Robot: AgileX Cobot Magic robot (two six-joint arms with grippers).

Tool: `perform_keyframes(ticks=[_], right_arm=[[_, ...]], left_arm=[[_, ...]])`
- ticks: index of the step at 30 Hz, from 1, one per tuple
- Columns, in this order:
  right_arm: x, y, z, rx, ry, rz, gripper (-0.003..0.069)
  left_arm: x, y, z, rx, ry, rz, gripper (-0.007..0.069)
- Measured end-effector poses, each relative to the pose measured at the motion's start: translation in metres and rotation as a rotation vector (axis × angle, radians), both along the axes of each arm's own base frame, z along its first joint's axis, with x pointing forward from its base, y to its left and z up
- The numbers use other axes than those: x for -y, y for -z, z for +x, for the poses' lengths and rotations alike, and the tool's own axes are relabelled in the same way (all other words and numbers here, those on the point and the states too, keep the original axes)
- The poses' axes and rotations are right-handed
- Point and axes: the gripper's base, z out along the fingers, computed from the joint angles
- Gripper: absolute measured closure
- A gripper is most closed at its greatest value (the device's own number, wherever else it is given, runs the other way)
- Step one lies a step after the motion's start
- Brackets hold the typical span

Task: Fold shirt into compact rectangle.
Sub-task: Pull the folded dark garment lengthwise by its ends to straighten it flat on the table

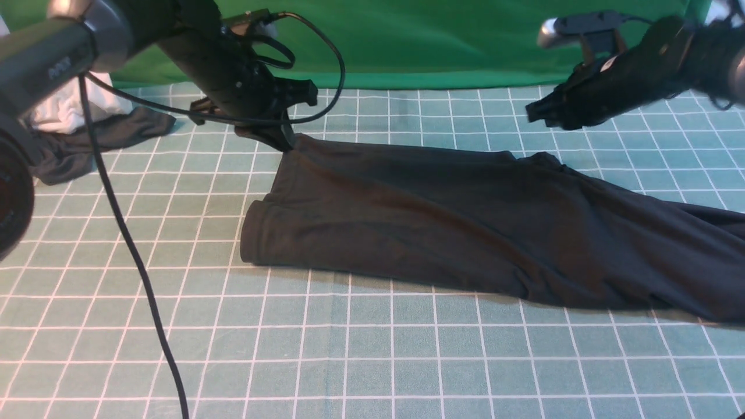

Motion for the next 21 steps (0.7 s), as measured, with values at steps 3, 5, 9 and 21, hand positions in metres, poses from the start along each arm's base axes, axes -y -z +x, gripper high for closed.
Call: perform_keyframes(ticks=[3, 5, 9, 21], right_arm=[[0.023, -0.033, -0.016, -0.112, -0.041, -0.018, 0.0648], [0.047, -0.056, -0.034, -0.198, -0.048, -0.039, 0.0648], [0.102, -0.076, -0.069, -0.322, 0.059, -0.055, 0.0648], [0.151, 0.002, -0.116, -0.535, 0.104, -0.157, 0.0398]], left_arm=[[-0.007, -0.013, -0.005, 0.004, -0.005, 0.002, 0.0613], [-0.010, -0.018, -0.006, 0.011, -0.009, 0.002, 0.0613], [-0.011, -0.020, -0.007, 0.013, -0.011, 0.003, 0.0613], [-0.011, -0.021, -0.004, 0.048, -0.018, 0.001, 0.0613]])
